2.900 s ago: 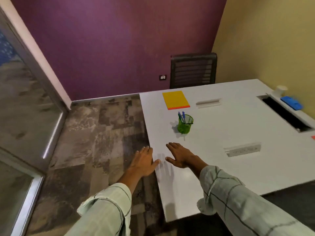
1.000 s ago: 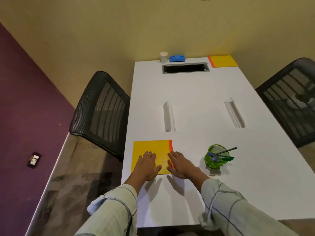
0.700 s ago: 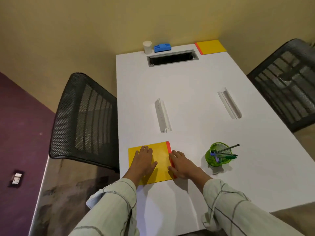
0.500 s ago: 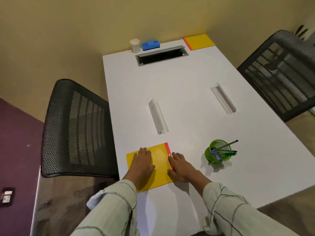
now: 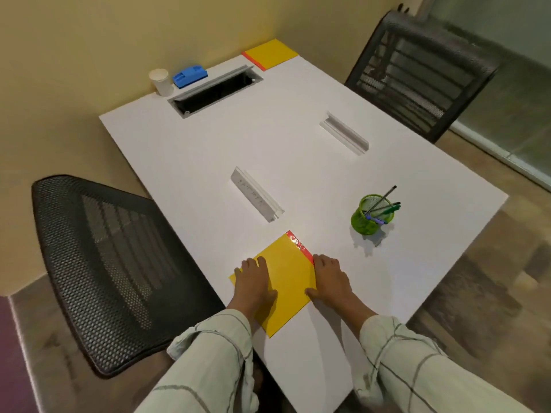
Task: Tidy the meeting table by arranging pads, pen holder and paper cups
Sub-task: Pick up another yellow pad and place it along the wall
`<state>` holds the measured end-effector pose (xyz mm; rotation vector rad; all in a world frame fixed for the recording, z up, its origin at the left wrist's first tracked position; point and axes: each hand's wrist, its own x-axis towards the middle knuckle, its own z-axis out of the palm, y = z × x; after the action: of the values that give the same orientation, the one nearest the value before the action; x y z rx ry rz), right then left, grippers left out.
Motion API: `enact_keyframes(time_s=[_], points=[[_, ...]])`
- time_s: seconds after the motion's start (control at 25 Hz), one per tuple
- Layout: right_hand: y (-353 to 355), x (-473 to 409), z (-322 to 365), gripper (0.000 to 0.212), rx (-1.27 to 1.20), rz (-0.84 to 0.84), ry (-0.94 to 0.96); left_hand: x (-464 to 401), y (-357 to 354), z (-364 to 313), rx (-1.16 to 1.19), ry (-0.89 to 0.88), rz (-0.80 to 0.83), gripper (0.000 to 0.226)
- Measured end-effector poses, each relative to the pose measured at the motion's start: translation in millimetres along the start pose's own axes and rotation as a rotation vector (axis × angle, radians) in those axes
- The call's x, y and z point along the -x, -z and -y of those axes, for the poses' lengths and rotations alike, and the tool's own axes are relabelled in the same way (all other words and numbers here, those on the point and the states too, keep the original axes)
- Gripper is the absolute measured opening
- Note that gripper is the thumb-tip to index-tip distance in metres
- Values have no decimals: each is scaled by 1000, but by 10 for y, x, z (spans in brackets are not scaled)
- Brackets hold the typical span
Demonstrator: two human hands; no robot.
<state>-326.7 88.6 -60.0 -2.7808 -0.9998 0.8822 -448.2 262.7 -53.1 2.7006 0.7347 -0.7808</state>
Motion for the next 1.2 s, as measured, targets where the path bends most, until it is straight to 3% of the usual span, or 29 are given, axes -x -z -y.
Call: enact_keyframes(time_s=[0.16,0.36,0.44,0.56,0.68,1.0,1.2], points=[[-102,46,179,87,-135,-93,-124,44,-67,48,-28,-17,-18,110],[-90,19,237,93,-140,-81,-230,-7,6,24,-16,35,-64,111],[-106,32,223,94,-161,-94,-255,-65,47,28,28,93,-57,101],[-187,116,199,94,-238,-158,-287,-123,78,39,116,132,-88,53],[-270,216,210,93,-304,-212,-327,-130,74,74,239,125,-144,30],[-243,263,247,91,-395,-236,-327,-208,284,194,423,67,36,23],[-246,259,219,90,-417,-235,-335,-195,376,239,518,40,50,19]])
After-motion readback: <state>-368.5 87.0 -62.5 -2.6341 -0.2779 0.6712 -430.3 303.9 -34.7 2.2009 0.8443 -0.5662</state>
